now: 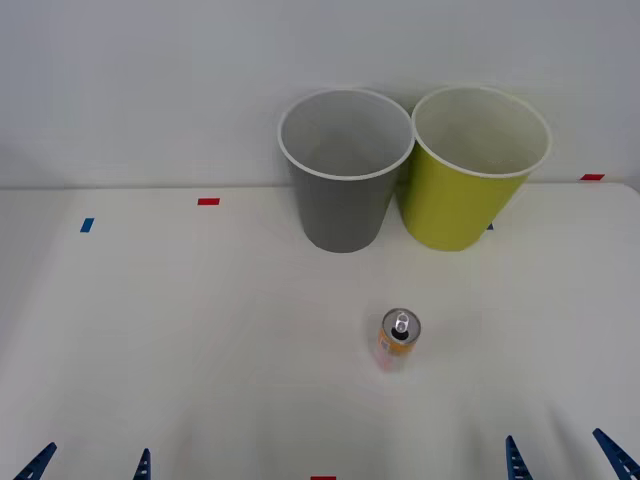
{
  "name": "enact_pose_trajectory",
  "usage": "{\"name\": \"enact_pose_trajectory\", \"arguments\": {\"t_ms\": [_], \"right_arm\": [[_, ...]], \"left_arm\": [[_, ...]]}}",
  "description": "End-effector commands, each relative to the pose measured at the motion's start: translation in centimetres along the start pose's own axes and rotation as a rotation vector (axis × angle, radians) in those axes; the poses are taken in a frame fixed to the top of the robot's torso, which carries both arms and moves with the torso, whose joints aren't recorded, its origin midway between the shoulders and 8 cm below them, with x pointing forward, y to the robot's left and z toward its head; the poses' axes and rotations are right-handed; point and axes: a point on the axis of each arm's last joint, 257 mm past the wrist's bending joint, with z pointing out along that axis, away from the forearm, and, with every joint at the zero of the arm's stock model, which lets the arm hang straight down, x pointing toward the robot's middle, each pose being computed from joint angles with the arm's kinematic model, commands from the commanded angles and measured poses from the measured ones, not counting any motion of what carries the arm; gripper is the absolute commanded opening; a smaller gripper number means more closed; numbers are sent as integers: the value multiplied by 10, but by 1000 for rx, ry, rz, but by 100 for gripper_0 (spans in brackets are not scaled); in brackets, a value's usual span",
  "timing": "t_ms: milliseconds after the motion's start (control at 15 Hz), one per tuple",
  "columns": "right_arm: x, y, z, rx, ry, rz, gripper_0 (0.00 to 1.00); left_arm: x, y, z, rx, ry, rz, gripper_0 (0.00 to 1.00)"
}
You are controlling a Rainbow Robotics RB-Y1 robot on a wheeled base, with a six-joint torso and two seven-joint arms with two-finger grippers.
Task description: Put cans in the gray bin and PET bottles in the light green bin.
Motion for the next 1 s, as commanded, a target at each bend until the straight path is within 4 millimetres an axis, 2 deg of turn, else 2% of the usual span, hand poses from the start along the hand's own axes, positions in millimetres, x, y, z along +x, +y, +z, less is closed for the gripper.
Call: {"name": "enact_pose_trajectory", "arguments": {"t_ms": [67, 1000], "right_arm": [[0, 0, 0, 0, 0, 0, 100], [0, 0, 0, 0, 0, 0, 100]], "left_arm": [[0, 0, 0, 0, 0, 0, 100], [0, 0, 0, 0, 0, 0, 100]]}}
